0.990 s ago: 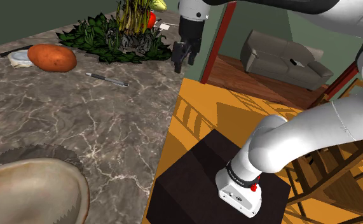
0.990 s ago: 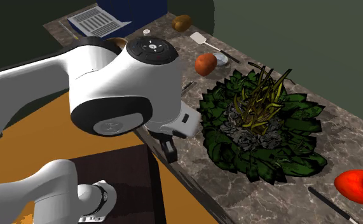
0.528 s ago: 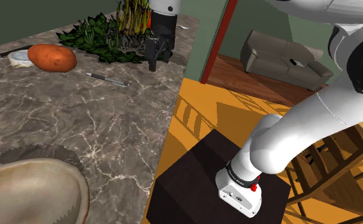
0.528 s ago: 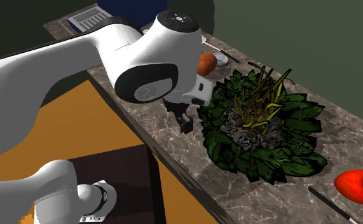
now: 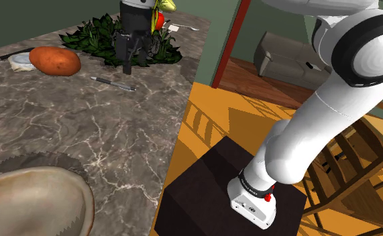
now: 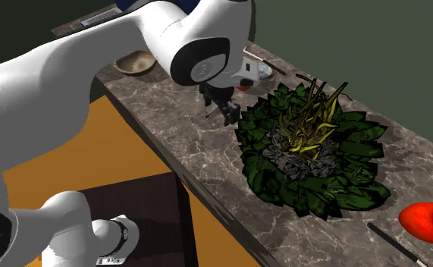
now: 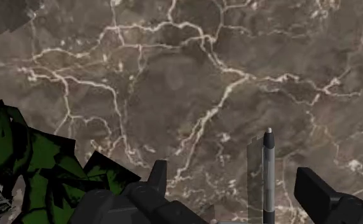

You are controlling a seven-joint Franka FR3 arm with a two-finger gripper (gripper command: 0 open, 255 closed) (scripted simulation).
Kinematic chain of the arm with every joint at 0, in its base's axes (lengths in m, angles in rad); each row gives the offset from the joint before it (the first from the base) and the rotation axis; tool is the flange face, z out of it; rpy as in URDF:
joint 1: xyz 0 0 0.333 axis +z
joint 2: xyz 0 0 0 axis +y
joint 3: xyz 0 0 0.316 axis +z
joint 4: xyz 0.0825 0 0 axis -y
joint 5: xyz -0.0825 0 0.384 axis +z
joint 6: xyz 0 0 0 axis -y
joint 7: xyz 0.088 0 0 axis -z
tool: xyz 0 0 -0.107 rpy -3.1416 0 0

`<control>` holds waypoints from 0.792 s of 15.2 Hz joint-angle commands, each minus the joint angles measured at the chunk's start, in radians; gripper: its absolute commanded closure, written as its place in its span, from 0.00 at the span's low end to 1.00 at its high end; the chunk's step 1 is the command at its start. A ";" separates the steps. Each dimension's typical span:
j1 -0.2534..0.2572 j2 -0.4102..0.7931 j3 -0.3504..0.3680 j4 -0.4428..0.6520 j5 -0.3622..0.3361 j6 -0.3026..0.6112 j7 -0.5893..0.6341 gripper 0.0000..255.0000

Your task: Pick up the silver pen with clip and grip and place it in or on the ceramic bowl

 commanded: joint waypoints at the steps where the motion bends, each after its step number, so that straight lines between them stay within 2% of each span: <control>1: 0.018 0.062 0.020 0.065 0.002 0.004 -0.004 0.00; 4: 0.041 0.134 0.042 0.151 0.000 -0.003 -0.010 0.00; 12: 0.043 0.121 0.044 0.034 0.004 0.102 -0.013 0.00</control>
